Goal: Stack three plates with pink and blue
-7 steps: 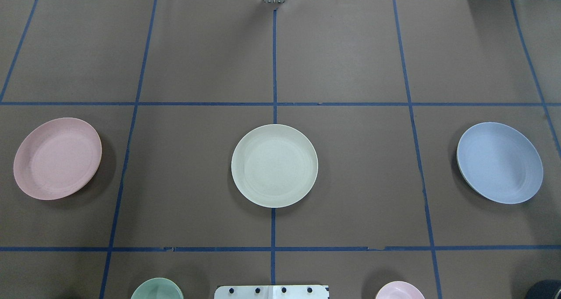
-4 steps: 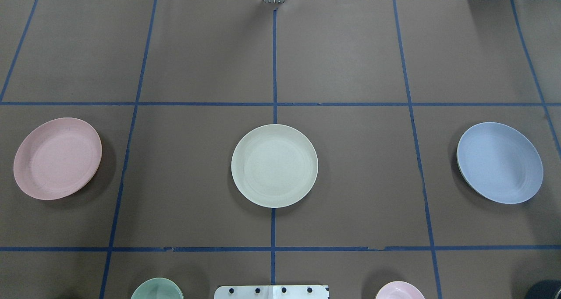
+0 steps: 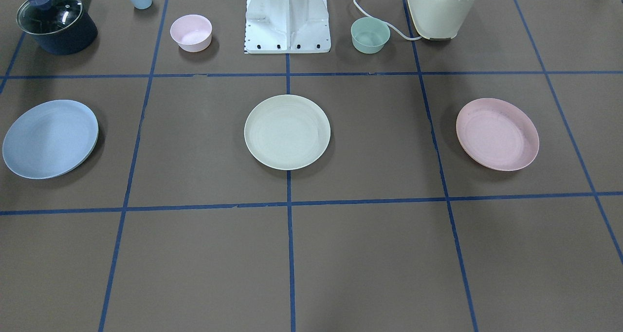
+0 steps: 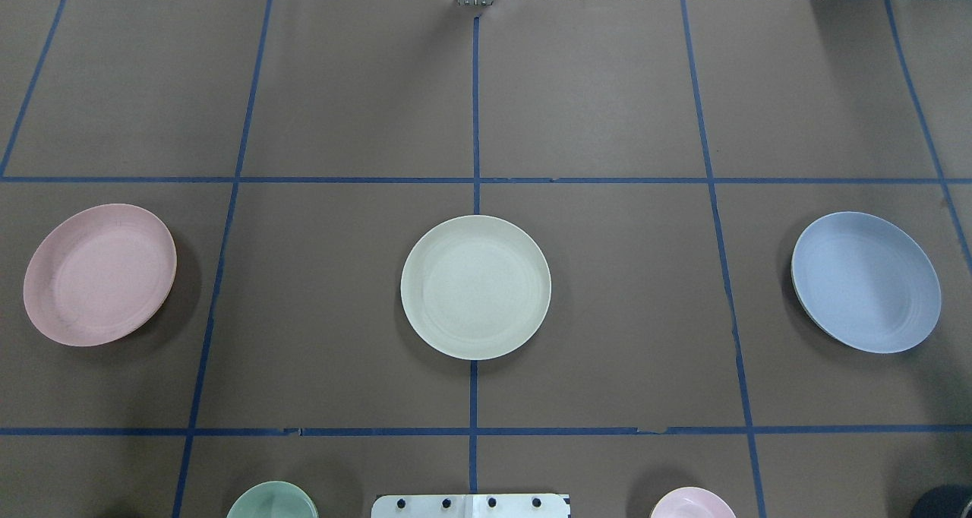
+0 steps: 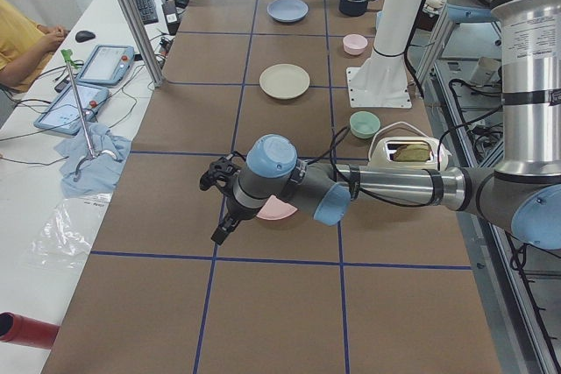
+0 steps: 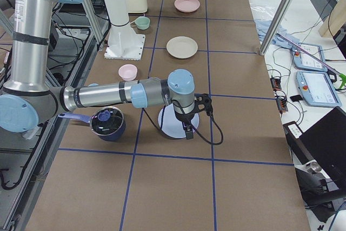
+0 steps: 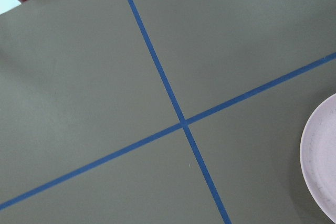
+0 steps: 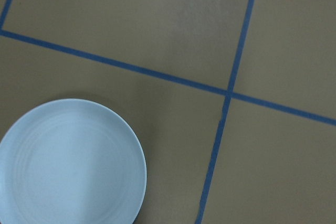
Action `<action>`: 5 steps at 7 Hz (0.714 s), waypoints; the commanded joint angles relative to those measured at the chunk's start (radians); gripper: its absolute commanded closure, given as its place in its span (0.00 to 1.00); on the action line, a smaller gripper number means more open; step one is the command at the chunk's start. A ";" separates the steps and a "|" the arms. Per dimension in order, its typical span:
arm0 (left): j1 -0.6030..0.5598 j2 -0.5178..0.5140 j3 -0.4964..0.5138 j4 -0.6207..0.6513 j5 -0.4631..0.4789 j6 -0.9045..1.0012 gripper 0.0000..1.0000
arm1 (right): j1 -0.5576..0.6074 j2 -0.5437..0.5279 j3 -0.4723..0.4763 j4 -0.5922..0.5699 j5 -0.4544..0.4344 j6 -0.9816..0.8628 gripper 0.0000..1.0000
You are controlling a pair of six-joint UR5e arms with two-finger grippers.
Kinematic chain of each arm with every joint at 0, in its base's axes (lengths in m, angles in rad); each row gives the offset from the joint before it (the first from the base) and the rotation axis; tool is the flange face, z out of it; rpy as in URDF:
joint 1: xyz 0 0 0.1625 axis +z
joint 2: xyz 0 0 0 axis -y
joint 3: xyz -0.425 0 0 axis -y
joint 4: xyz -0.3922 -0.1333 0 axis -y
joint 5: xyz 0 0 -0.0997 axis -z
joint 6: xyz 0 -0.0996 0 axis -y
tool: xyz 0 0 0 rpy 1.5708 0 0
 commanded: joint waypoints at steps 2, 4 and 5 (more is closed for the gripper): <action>0.002 -0.063 0.053 -0.174 -0.007 -0.051 0.00 | -0.108 0.042 0.001 0.193 0.028 0.038 0.00; 0.032 -0.020 0.091 -0.246 -0.010 -0.089 0.00 | -0.192 0.040 0.004 0.239 0.047 0.198 0.00; 0.080 -0.014 0.173 -0.320 -0.010 -0.179 0.00 | -0.240 0.040 0.003 0.321 0.038 0.328 0.00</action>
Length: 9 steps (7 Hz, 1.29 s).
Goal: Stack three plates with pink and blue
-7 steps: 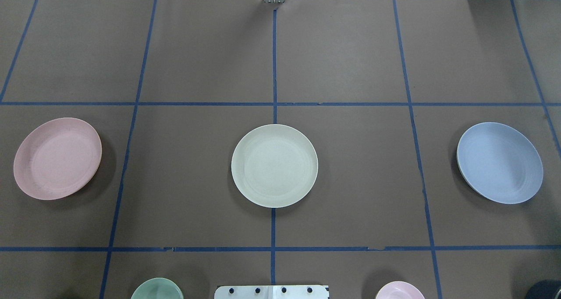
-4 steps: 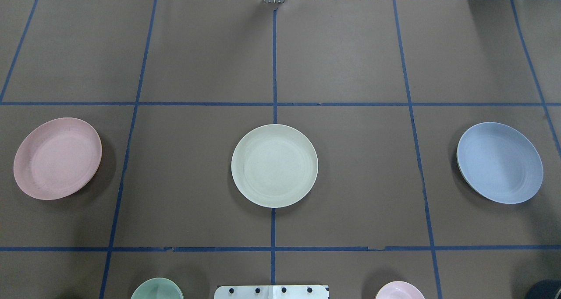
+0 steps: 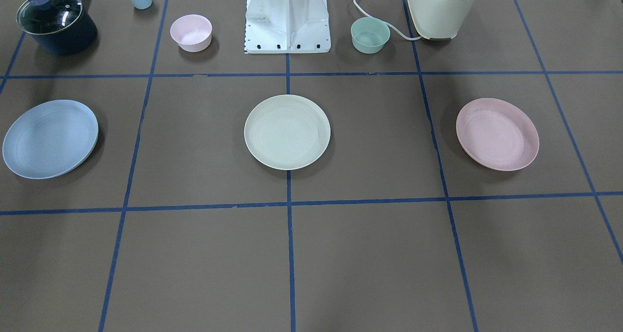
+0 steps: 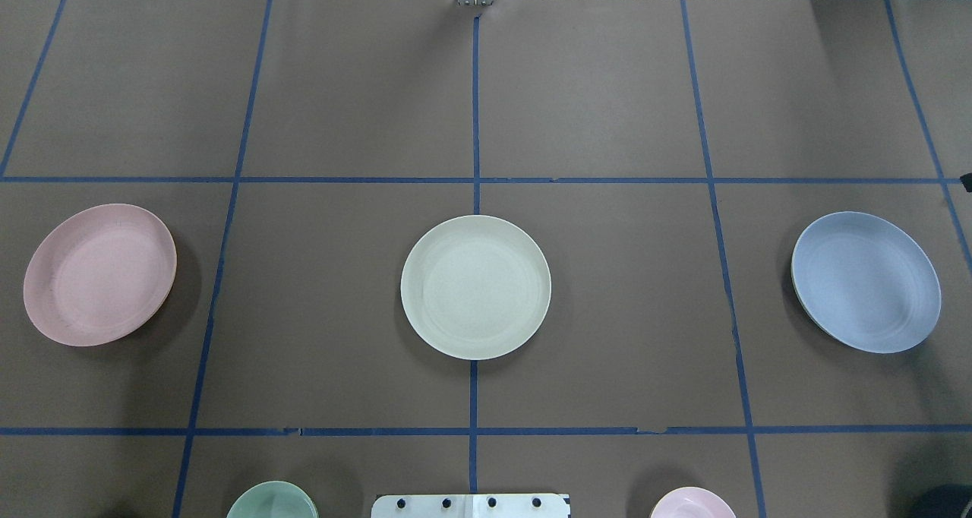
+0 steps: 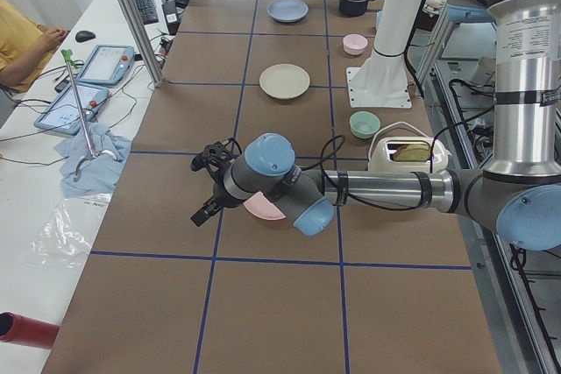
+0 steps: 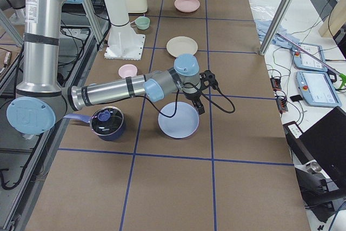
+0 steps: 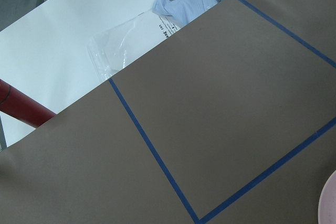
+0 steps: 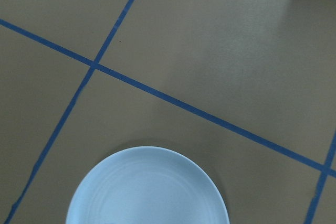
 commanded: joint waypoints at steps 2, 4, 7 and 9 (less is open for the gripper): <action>0.182 0.045 0.249 -0.498 0.028 -0.415 0.00 | -0.072 -0.013 0.000 0.114 -0.004 0.162 0.00; 0.345 0.053 0.285 -0.611 0.108 -0.578 0.00 | -0.072 -0.019 0.000 0.115 -0.004 0.161 0.00; 0.557 0.056 0.285 -0.614 0.264 -0.720 0.00 | -0.072 -0.041 0.000 0.146 -0.001 0.161 0.00; 0.591 0.056 0.287 -0.615 0.280 -0.733 0.21 | -0.072 -0.053 0.000 0.160 -0.004 0.162 0.00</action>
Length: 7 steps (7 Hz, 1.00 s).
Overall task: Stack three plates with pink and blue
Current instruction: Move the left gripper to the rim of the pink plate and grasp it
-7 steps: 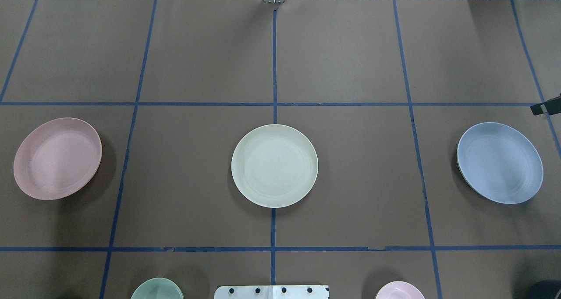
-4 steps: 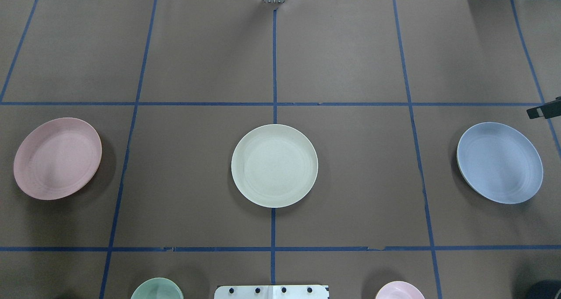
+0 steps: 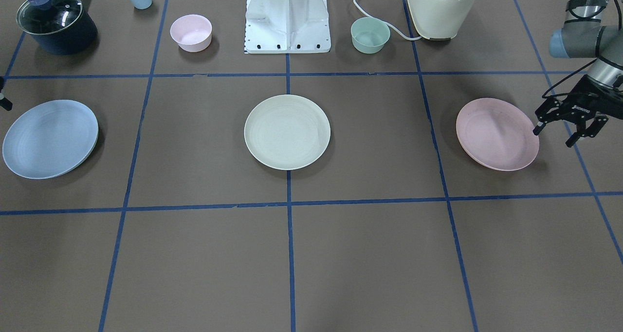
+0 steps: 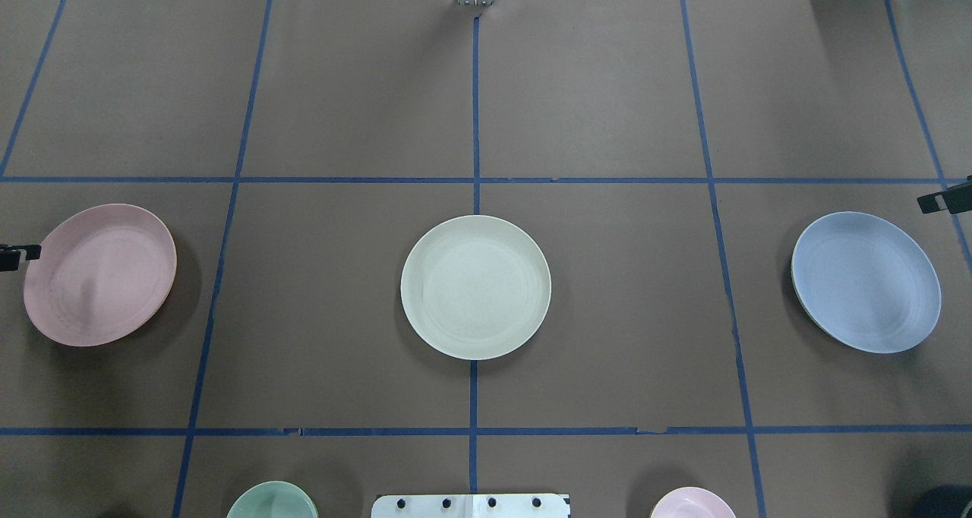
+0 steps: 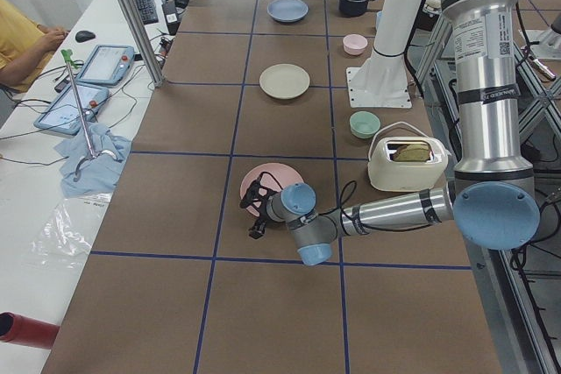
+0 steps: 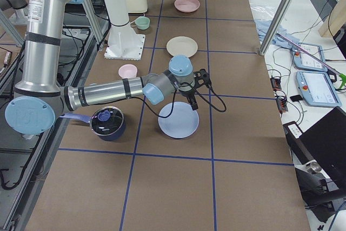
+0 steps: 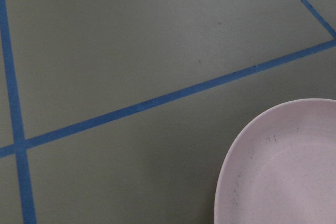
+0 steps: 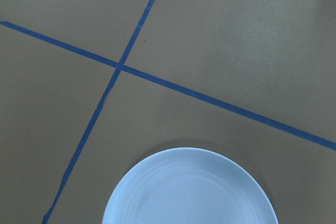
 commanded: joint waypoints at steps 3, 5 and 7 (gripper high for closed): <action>0.046 0.000 0.003 -0.001 0.012 -0.009 0.62 | 0.000 -0.006 -0.002 0.007 -0.003 0.001 0.00; 0.052 0.000 0.003 -0.002 0.010 -0.010 0.81 | 0.001 -0.006 -0.002 0.007 -0.003 0.003 0.00; 0.052 0.000 0.003 -0.002 0.010 -0.012 0.93 | 0.001 -0.006 -0.002 0.007 -0.003 0.001 0.00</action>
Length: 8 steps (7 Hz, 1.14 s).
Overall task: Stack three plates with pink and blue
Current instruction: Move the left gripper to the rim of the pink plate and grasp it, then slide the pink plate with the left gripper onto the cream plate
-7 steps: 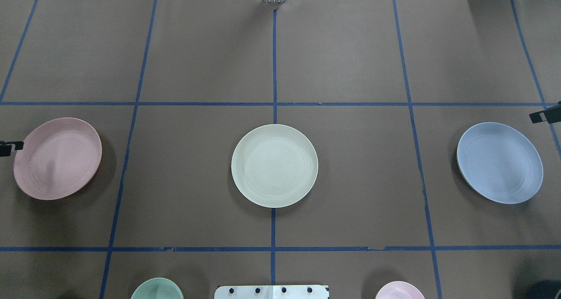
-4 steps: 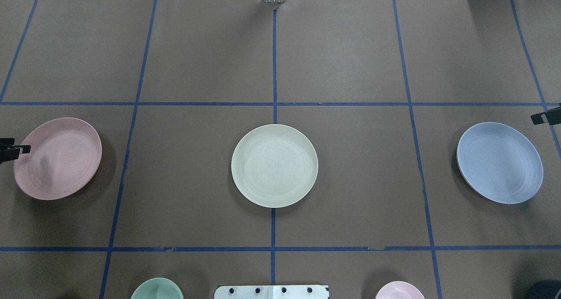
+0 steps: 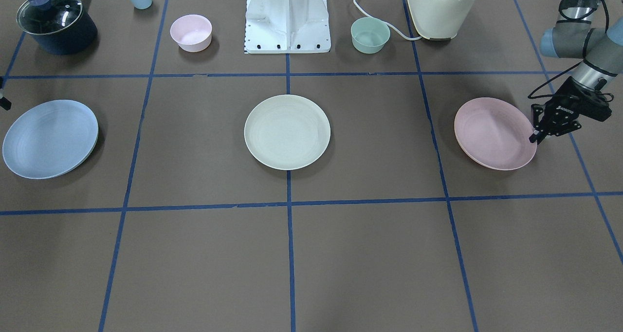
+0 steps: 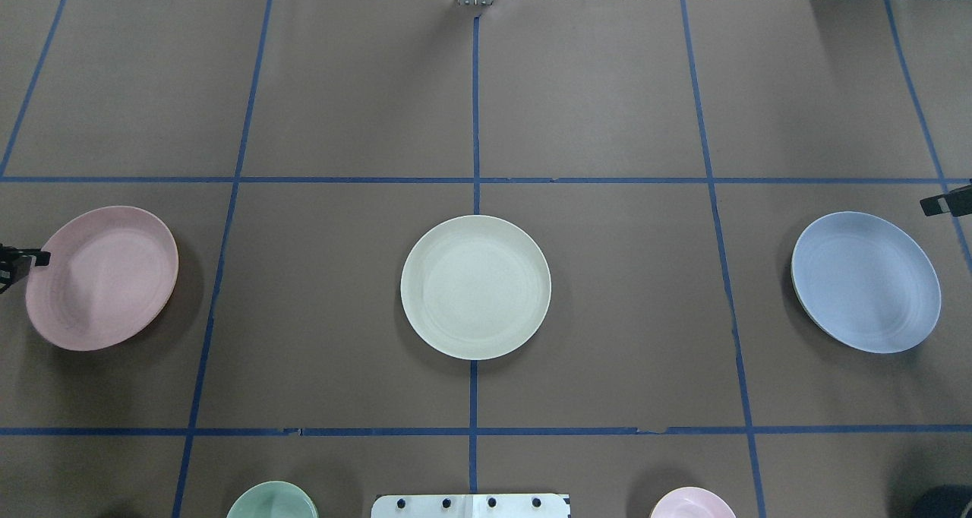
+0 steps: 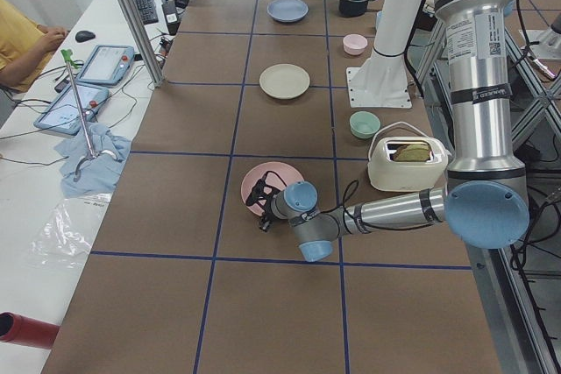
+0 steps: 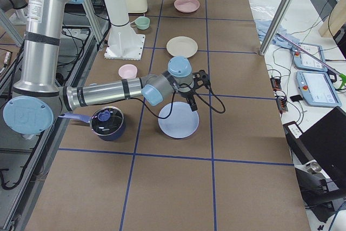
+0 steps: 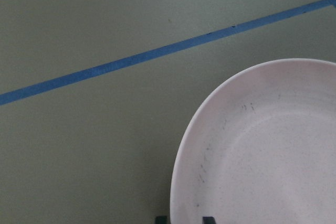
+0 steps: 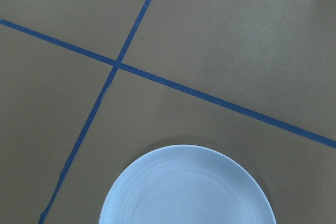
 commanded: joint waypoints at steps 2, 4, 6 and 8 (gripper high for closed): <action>-0.001 0.002 -0.029 -0.011 -0.015 -0.006 1.00 | -0.001 0.000 0.000 0.000 0.000 -0.001 0.00; -0.019 0.003 -0.154 0.052 -0.176 -0.045 1.00 | -0.001 0.002 0.000 0.000 0.000 0.000 0.00; -0.012 -0.017 -0.440 0.409 -0.169 -0.105 1.00 | -0.001 0.000 0.000 0.000 0.000 -0.001 0.00; 0.124 -0.177 -0.526 0.546 -0.082 -0.341 1.00 | -0.001 0.000 -0.002 0.000 0.000 -0.001 0.00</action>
